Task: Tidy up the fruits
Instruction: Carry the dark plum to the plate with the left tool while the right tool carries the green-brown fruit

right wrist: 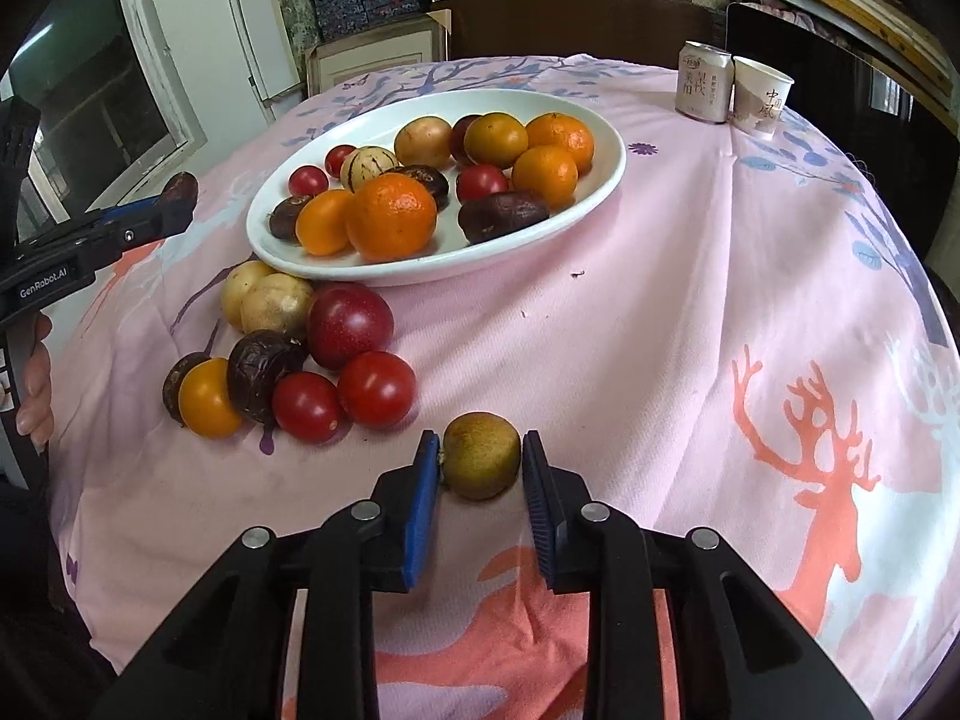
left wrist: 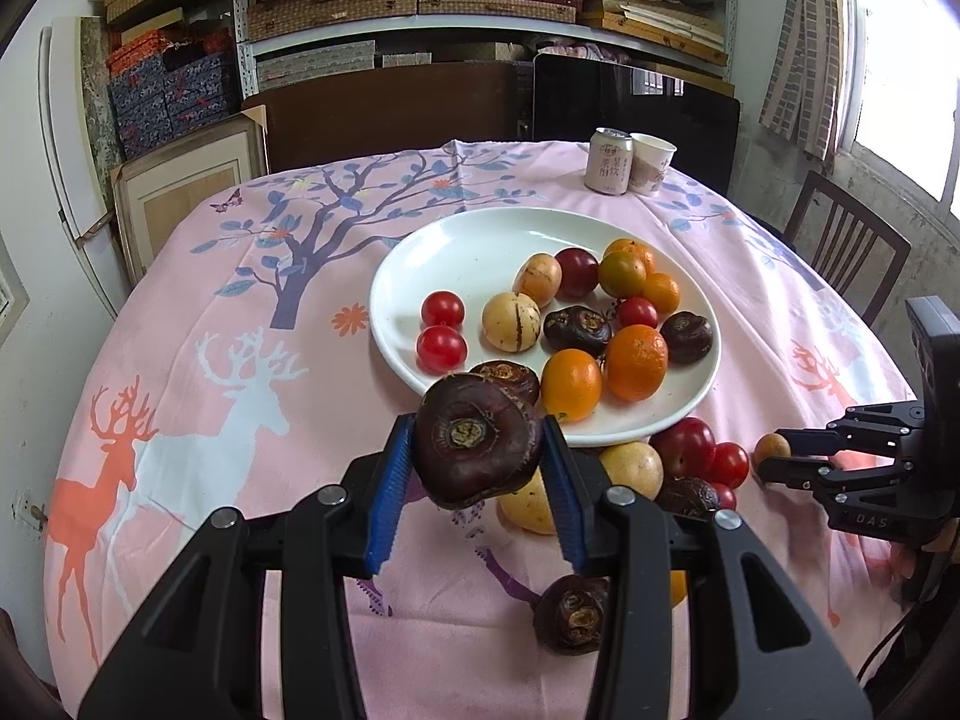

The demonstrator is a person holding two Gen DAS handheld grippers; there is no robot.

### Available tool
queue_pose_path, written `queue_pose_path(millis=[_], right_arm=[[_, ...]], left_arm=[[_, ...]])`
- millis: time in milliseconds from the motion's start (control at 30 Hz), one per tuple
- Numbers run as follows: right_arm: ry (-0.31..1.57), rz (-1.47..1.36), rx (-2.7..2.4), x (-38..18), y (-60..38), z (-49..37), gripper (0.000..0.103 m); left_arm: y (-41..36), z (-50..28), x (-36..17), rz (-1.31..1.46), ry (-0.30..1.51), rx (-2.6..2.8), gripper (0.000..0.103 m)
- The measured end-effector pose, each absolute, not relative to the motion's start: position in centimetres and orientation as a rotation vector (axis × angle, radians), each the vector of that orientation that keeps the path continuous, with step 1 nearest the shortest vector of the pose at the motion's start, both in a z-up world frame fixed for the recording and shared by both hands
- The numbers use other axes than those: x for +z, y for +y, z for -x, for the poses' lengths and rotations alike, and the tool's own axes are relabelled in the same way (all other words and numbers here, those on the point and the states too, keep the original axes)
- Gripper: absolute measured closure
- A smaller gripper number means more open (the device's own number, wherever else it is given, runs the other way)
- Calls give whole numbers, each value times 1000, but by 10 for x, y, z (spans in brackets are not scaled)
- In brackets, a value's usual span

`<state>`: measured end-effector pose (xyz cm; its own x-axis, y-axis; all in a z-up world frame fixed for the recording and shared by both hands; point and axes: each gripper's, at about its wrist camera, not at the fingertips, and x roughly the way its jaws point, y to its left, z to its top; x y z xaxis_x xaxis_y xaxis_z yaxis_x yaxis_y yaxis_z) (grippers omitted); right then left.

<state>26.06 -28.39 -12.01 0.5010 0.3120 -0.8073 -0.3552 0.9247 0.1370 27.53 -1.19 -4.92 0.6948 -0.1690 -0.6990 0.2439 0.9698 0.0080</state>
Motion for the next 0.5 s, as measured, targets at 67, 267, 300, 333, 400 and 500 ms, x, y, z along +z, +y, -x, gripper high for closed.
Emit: queue_pose_path(millis=[67,267,300,333,400,500], right_arm=[[941,49,388,-118,-284,-259,76],[851,7,393,-89,-288,-262,76],[825,11,386,-80,-287,-266,76],[802,11,381,-71,-285,-271,76],[750,23,382,-55,-277,-285,76],[703,38,371,-42,-261,-312,76]], left_arm=[[-12,-275,-50,-102,770,-232,62],[-13,-280,-48,-97,767,-236,62],[-15,-284,-47,-94,767,-241,62],[-18,-288,-45,-95,763,-246,62],[-24,-299,-42,-102,753,-241,62],[-34,-322,-40,-109,753,-238,62]])
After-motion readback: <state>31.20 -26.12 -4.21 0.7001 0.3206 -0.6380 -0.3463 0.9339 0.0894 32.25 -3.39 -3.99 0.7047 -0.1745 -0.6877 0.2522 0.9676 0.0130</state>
